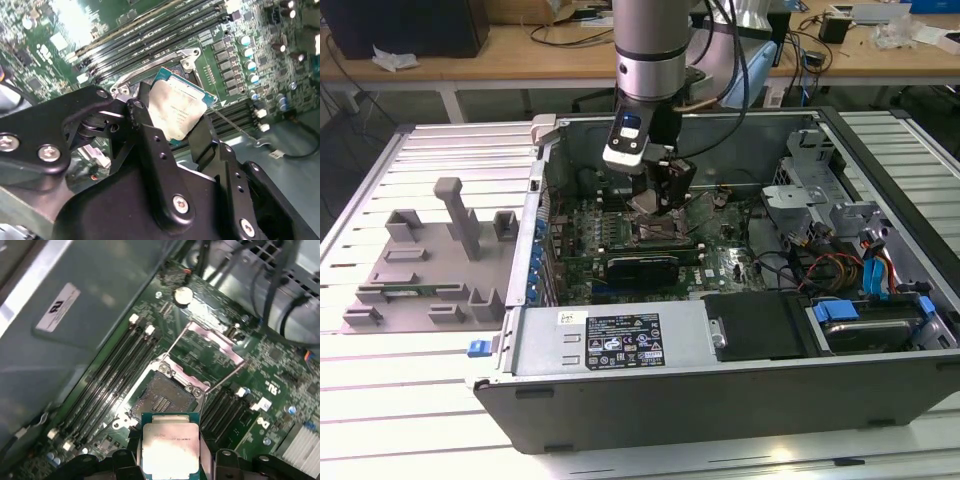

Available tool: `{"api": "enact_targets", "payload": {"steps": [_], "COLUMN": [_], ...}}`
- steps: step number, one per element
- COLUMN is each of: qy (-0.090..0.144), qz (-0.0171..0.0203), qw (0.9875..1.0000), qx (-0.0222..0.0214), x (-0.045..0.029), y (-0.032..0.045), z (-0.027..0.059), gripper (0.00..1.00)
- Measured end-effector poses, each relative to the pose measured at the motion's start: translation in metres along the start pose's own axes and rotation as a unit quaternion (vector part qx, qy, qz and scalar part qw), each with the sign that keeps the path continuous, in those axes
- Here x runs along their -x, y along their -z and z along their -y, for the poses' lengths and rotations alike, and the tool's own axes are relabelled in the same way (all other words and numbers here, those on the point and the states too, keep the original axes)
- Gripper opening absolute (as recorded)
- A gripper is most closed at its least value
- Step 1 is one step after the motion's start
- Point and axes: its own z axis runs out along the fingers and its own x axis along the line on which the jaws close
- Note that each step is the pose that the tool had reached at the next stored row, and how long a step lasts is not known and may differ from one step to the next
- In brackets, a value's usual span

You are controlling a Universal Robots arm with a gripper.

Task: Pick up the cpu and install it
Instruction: 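Place the cpu into insertion slot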

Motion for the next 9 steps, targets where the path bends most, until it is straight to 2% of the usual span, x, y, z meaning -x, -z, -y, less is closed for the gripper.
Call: {"api": "enact_targets", "payload": {"steps": [2, 4, 6, 9], "qy": [-0.019, -0.047, -0.064, -0.099], "qz": [0.0006, 0.0014, 0.0019, 0.0030], "qw": [0.9998, 0.9989, 0.9980, 0.9950], "qx": [-0.0002, -0.0004, -0.0005, -0.0008], "x": [0.0000, 0.0000, 0.0000, 0.0000], "y": [-0.0003, -0.0009, -0.0013, -0.0023], "z": [0.0000, 0.0000, 0.0000, 0.0001], "gripper": [0.55, 0.55, 0.55, 0.55]}}
